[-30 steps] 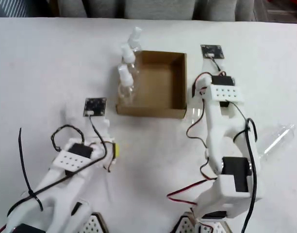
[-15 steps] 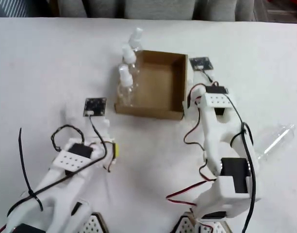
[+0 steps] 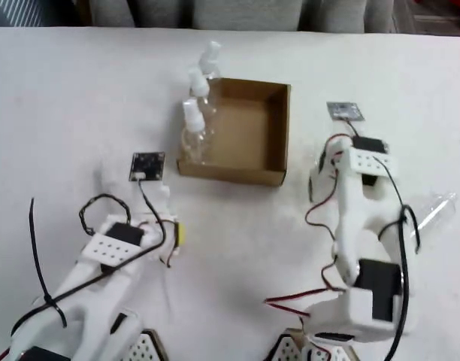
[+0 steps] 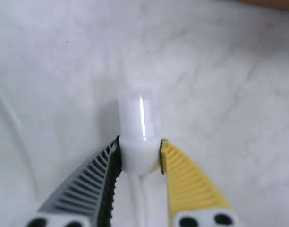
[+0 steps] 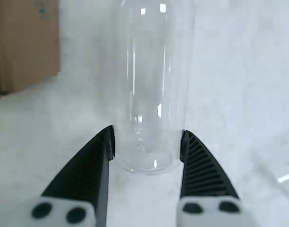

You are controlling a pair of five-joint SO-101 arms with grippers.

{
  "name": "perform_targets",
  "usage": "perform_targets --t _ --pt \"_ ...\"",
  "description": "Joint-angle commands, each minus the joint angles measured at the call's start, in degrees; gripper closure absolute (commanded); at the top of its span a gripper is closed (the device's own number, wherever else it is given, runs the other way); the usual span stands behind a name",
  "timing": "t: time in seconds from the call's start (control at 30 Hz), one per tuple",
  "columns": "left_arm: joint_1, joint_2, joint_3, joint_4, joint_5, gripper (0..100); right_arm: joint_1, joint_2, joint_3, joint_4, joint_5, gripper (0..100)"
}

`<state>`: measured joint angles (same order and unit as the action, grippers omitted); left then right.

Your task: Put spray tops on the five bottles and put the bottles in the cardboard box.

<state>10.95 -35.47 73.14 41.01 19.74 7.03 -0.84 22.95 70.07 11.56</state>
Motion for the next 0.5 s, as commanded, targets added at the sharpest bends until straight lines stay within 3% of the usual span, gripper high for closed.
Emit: perform_targets --t 0.0,0.3,0.47 --pt "-0.5 -1.3 -0.3 -1.3 -0.7 98 2.8 -7.5 2.4 4.4 0.1 96.7" --pt "-0.6 -1.3 -0.3 -1.3 -0.7 98 5.9 -28.3 23.2 0.5 0.8 96.1" --pt "-0.6 -1.3 -0.3 -1.2 -0.7 98 8.5 -35.0 29.5 -1.8 4.8 85.8"
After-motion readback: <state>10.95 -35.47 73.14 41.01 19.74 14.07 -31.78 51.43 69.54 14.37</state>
